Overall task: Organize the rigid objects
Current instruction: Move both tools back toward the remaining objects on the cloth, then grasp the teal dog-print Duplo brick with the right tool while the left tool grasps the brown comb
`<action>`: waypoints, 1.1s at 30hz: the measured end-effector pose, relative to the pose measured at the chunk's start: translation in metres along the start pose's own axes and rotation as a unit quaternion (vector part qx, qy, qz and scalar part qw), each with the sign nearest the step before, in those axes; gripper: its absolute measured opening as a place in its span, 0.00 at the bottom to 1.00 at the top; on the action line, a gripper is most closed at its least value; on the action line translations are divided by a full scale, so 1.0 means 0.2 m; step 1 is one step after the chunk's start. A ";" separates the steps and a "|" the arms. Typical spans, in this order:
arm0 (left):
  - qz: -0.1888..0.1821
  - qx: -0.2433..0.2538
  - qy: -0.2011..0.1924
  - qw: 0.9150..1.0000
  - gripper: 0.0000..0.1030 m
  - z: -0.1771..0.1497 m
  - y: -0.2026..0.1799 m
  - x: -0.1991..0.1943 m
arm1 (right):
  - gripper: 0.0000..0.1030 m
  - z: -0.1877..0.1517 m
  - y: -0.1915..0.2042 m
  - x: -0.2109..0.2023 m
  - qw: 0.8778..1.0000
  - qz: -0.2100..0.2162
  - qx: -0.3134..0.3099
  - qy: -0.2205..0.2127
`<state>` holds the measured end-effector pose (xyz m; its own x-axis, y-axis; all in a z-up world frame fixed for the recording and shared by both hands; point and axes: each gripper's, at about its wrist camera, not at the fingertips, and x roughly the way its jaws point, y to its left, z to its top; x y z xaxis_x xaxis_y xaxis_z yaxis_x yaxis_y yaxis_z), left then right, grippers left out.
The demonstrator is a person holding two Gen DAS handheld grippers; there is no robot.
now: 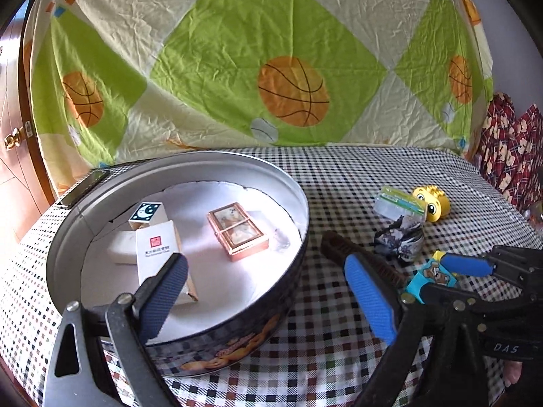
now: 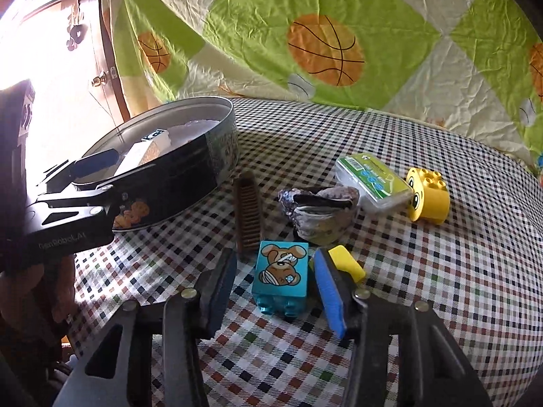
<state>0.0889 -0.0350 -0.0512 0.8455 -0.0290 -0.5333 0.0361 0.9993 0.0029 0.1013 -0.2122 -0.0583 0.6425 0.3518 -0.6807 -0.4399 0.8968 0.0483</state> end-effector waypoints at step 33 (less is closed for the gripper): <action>-0.042 0.097 0.019 0.994 0.90 0.03 -0.47 0.04 | 0.33 0.06 -0.29 -0.04 0.987 -0.125 0.073 -0.067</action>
<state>0.0946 -0.1295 -0.0502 0.8142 -0.1072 -0.5706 0.2107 0.9703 0.1185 0.1287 -0.2635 -0.0458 0.8012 0.1389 -0.5820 -0.1687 0.9857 0.0030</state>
